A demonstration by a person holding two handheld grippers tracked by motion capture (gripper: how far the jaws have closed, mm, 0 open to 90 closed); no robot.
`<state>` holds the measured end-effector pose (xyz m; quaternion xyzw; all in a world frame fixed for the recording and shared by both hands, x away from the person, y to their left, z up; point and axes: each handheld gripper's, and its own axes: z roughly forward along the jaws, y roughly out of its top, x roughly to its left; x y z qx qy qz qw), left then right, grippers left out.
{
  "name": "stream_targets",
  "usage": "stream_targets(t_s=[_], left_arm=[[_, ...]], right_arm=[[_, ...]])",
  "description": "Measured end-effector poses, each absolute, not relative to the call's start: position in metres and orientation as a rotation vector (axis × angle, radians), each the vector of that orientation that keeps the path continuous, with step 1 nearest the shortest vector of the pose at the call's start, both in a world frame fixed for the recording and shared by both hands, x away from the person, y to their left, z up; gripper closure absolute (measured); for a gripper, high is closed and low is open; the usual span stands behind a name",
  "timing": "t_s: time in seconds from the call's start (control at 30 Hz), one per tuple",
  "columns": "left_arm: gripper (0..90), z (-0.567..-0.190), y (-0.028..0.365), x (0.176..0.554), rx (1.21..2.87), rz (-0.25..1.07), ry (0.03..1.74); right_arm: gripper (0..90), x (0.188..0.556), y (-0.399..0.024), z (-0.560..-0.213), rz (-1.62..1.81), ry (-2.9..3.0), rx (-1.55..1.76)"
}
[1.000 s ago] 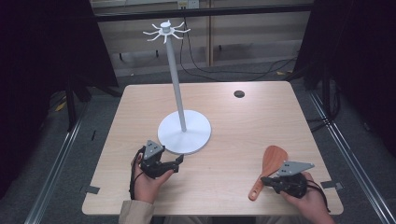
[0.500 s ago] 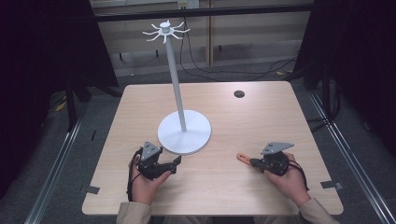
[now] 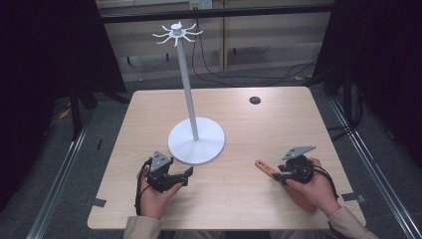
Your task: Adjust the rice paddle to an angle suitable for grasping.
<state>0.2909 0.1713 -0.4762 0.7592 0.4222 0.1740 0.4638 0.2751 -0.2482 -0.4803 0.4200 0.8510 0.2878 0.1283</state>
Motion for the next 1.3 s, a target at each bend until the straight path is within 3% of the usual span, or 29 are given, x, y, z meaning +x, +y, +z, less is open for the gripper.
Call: stream_targets(t_s=[0.5, 0.87, 1.3], left_arm=[[17.1, -0.477, 0.172, 0.292, 1.856, 0.421, 1.044], [17.1, -0.476, 0.168, 0.29, 1.864, 0.41, 1.028], [17.1, -0.479, 0.163, 0.293, 1.858, 0.385, 1.022]], right_arm=[[56.2, 0.293, -0.226, -0.482, 0.697, 2.557, 1.211], [66.6, 0.303, -0.218, -0.48, 0.659, 2.539, 1.355], [66.8, 0.294, -0.238, -0.474, 1.062, 2.31, 1.454]])
